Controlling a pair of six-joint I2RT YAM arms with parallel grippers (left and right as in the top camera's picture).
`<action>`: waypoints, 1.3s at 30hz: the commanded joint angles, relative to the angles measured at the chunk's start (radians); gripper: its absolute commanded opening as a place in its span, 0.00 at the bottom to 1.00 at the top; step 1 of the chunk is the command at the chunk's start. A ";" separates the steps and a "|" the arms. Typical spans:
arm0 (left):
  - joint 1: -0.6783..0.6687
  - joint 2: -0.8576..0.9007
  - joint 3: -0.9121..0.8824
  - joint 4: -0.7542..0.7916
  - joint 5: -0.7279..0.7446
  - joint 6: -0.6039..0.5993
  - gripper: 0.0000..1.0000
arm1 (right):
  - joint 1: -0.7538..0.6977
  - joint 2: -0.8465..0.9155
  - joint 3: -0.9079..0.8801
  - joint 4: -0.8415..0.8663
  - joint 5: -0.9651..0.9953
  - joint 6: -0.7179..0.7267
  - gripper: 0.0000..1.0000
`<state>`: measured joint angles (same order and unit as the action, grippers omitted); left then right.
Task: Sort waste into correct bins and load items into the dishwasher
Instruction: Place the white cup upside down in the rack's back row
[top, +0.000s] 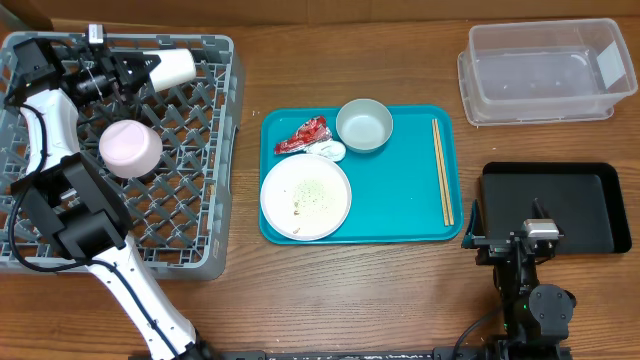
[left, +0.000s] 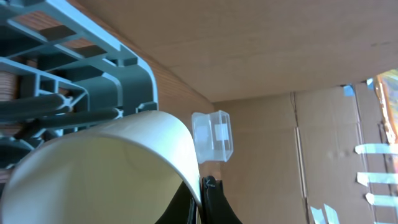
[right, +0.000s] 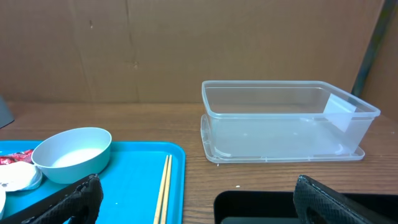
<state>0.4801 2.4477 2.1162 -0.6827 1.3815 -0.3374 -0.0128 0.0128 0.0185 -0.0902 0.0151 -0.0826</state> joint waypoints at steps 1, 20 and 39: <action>0.004 -0.015 -0.036 0.000 -0.033 0.027 0.04 | -0.003 -0.010 -0.010 0.006 0.009 -0.004 1.00; 0.044 -0.015 -0.135 0.175 -0.050 -0.002 0.18 | -0.003 -0.010 -0.010 0.006 0.009 -0.004 1.00; 0.190 -0.035 -0.079 0.160 0.052 -0.128 0.29 | -0.003 -0.010 -0.010 0.006 0.009 -0.004 1.00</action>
<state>0.6552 2.4367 1.9965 -0.5198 1.3682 -0.4366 -0.0124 0.0128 0.0185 -0.0898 0.0154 -0.0822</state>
